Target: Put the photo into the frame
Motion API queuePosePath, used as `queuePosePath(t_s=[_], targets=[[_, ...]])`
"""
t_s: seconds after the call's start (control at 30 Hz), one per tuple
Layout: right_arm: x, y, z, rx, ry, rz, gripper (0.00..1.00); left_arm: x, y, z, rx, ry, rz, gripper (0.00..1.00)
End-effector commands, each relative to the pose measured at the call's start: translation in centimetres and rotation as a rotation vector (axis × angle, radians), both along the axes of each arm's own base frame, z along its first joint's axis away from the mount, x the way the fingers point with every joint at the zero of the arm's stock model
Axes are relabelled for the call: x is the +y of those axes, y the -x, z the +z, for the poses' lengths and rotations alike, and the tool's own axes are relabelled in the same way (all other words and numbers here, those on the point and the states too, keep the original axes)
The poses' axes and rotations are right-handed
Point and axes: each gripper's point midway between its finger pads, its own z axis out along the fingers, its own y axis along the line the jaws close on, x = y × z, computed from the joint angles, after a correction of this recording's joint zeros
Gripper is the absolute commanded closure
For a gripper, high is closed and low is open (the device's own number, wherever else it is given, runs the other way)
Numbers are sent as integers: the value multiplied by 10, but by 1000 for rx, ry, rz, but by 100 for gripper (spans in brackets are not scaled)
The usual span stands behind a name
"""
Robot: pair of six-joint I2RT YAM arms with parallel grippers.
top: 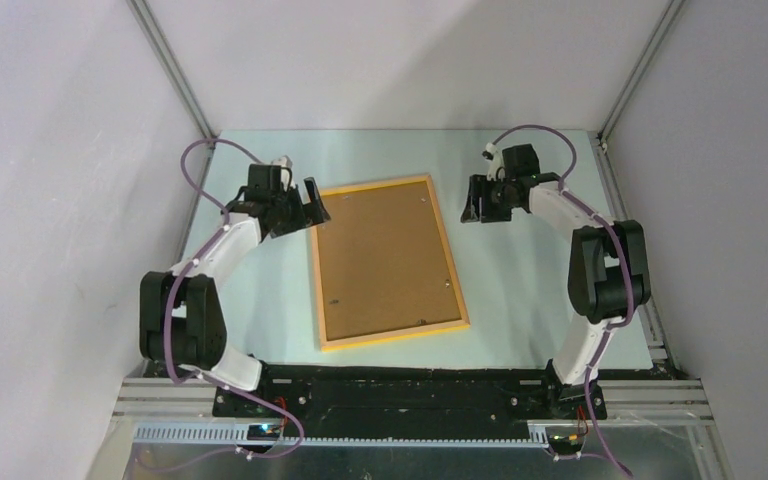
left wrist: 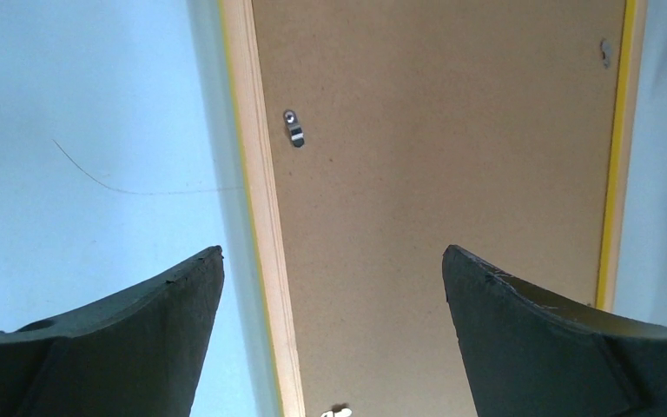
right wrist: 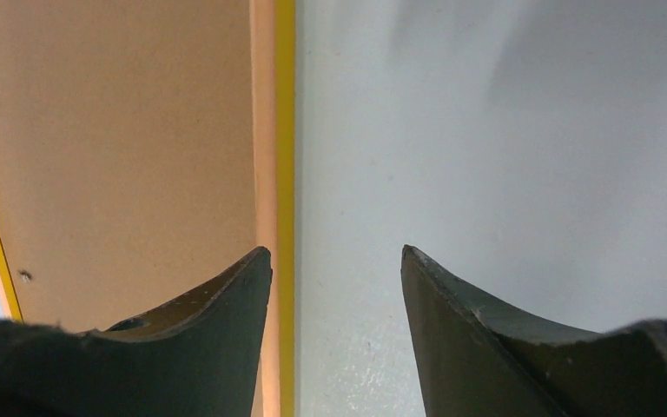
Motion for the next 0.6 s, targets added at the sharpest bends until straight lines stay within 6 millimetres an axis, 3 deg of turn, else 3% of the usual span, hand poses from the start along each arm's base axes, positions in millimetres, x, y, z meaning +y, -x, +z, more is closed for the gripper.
queuePosePath(t_s=[0.0,0.13,0.3,0.57], targets=[[20,12,-2,7,46,128,37,14,-15,1,-11,-104,-21,0],[37,34,-11,33,95,213,30,14,-20,-10,35,-118,-40,2],[48,61,-22,8,198,328,28,16,-18,-29,85,-155,-79,12],[51,73,-31,35,195,356,31,15,-6,-63,165,-183,-171,34]])
